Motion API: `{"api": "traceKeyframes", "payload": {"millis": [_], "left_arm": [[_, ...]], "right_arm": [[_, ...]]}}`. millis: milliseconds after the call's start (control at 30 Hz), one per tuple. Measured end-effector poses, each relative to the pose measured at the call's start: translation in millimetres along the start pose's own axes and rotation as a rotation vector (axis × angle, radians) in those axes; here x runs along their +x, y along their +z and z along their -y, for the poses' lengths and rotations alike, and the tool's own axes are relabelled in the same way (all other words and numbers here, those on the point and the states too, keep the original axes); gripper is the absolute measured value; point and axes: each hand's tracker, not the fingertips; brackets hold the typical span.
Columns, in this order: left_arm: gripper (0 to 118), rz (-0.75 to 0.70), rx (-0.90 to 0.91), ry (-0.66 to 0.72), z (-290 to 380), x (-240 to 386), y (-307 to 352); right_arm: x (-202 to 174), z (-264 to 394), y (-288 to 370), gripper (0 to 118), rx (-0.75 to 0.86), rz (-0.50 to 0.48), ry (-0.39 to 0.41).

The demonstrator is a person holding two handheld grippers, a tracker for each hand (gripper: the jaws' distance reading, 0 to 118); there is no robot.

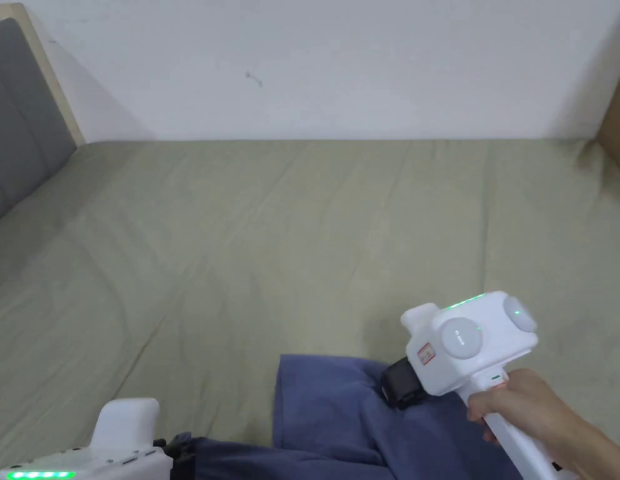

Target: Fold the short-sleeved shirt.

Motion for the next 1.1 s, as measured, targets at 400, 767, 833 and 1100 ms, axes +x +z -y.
{"api": "traceKeyframes", "payload": {"millis": [400, 767, 833, 1100], "left_arm": [[5, -0.021, -0.010, -0.005, -0.2, 3.8, 4.2], [5, 0.004, 0.139, -0.021, -29.0, 9.2, 68.8], [5, -0.032, 0.183, -0.038, -43.4, 9.8, 89.1], [5, -0.106, 0.399, -0.117, -94.0, 6.5, 183.7]], "right_arm": [[-10.4, 15.5, 29.6, 1, 0.070, 0.022, -0.029], [39.9, 38.1, 161.2, 1, 0.273, -0.003, -0.197], [53.4, 45.9, 204.0, 1, 0.349, -0.023, -0.218], [85.1, 86.3, 360.3, 1, 0.553, 0.162, -0.251]]}}
